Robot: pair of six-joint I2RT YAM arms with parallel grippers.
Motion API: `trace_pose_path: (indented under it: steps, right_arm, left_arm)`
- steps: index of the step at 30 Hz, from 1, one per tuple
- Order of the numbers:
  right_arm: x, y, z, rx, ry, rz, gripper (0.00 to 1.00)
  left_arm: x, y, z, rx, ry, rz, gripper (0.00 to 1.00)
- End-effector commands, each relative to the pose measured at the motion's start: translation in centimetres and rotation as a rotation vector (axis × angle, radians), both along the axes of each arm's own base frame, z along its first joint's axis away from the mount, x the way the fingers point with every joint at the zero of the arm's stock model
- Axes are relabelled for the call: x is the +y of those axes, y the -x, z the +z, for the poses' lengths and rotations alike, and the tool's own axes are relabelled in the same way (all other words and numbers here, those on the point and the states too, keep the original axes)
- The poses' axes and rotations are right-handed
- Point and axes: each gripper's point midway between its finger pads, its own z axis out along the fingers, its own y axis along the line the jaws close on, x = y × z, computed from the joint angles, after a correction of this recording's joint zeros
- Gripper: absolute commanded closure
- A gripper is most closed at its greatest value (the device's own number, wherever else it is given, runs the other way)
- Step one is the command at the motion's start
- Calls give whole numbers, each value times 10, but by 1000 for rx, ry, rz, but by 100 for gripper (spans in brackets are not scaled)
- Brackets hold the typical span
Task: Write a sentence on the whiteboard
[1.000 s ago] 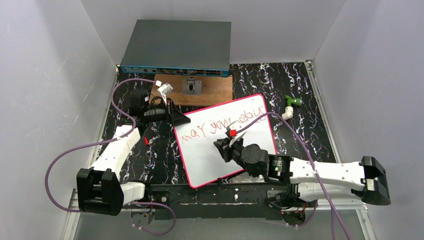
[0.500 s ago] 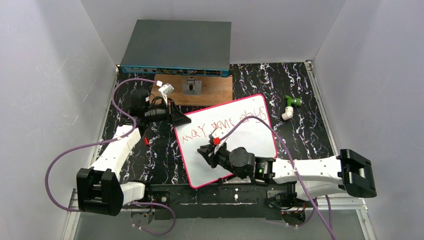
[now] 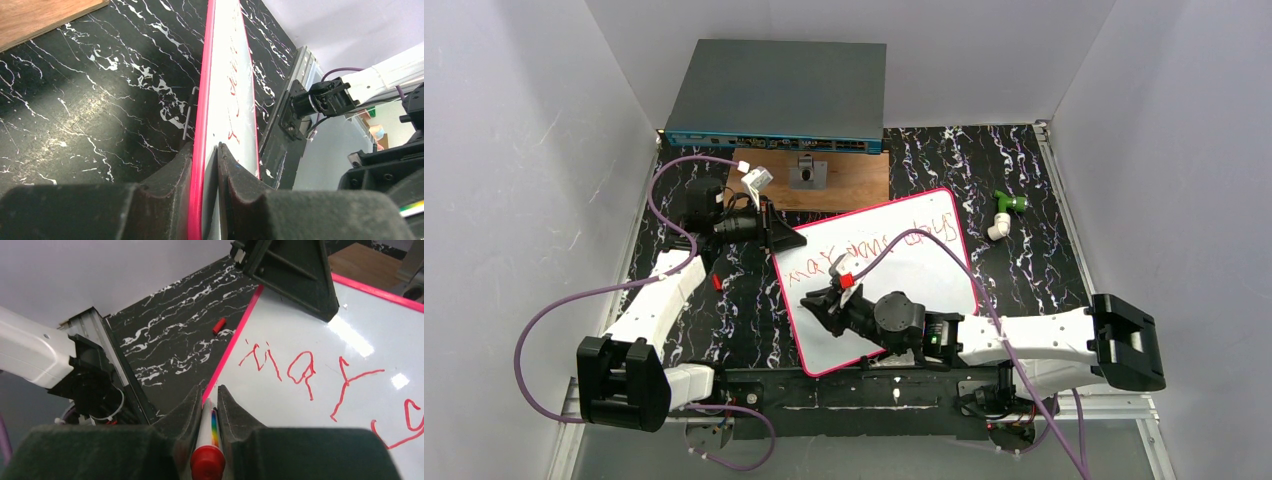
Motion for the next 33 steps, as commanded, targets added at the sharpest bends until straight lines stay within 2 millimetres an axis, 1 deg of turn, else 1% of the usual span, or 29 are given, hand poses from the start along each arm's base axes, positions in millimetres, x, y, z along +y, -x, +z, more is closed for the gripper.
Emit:
trace_pose_path:
  steps: [1, 6, 10, 12, 16, 21, 26, 33]
  right_arm:
    - [13, 5, 45, -18, -114, 20, 99]
    - [18, 5, 55, -36, -112, 27, 99]
    - [15, -8, 53, -61, -84, -47, 99]
    - [14, -14, 47, -71, -56, -80, 99]
    - [12, -19, 30, -62, -17, -115, 99]
    - [8, -17, 15, -21, -2, -122, 99]
    - [9, -16, 4, -1, 15, -117, 99]
    - [11, -13, -17, 41, 56, -110, 99]
  left_arm:
    - [13, -16, -23, -95, -157, 56, 100]
    - [13, -15, -24, -92, -157, 54, 100]
    - [14, -15, -24, -95, -158, 56, 100]
    - [14, -14, -23, -97, -157, 57, 100]
    - [14, -13, -22, -99, -159, 58, 100]
    - [14, -12, -21, -104, -160, 58, 100]
    - [15, -12, -21, -107, -164, 61, 100]
    - [15, -12, -21, -107, -166, 61, 100]
